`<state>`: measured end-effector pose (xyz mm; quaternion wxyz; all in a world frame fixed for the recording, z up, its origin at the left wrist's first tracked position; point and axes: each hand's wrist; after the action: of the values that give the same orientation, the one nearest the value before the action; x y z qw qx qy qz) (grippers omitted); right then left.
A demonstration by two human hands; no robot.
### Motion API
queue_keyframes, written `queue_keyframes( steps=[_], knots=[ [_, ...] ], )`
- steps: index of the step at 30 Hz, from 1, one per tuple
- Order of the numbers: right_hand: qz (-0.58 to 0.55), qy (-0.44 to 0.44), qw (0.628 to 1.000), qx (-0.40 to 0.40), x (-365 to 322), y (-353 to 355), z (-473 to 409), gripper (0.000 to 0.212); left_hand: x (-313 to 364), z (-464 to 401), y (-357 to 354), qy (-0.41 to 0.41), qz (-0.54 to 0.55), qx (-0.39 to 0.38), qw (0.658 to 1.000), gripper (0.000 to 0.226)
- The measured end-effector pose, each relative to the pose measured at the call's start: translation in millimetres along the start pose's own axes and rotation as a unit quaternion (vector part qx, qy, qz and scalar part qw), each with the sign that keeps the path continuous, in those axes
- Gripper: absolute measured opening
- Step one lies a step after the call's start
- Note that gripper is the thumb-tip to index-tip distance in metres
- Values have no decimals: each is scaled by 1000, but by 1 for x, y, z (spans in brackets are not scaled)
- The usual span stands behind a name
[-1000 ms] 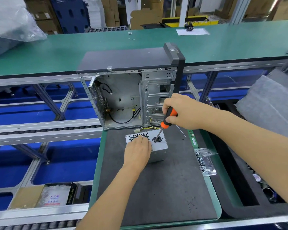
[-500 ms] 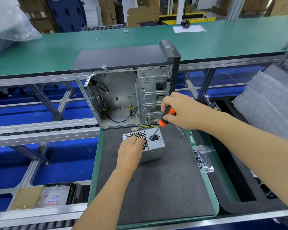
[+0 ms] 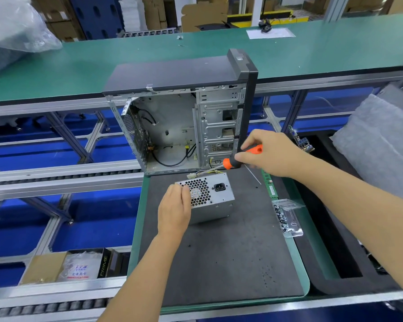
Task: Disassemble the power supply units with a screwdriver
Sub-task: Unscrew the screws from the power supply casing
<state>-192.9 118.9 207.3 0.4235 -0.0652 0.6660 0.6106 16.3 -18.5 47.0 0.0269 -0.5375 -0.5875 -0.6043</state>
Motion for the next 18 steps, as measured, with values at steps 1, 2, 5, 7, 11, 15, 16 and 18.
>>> queue_keyframes(
  steps=[1, 2, 5, 7, 11, 15, 16, 18],
  knots=[
    [-62, -23, 998, -4, 6, -4, 1, 25, -4, 3, 2, 29, 22, 16, 999, 38],
    [-131, -43, 990, -11, 13, -9, 3, 27, -9, 7, 3, 66, 46, 35, 996, 41],
    [-345, -85, 934, -14, 36, -32, 8, 30, -34, 22, 1, 208, 119, 64, 969, 45],
    [-447, -108, 888, 13, 49, -52, 15, 26, -58, 32, -6, 320, 175, 29, 931, 41],
    [-561, -162, 806, 92, 77, -100, 32, 23, -87, 57, -23, 453, 271, -75, 846, 26],
    [-551, -214, 794, 144, 102, -145, 51, 31, -83, 67, -27, 366, 141, -103, 914, 25],
    [-534, -222, 800, 159, 107, -155, 55, 32, -80, 67, -27, 317, 85, -113, 938, 28],
    [-484, -239, 820, 189, 113, -173, 63, 25, -75, 68, -28, 204, -19, -143, 968, 40]
  ],
)
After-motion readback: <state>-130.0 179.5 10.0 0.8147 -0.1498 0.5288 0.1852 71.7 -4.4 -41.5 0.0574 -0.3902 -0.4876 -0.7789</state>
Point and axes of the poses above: each hand's wrist, its own z-axis away from the middle knuckle, its own y-axis out of the back of the hand, x = y × z, and after that the axes turned 8 degrees about -x, right-handed
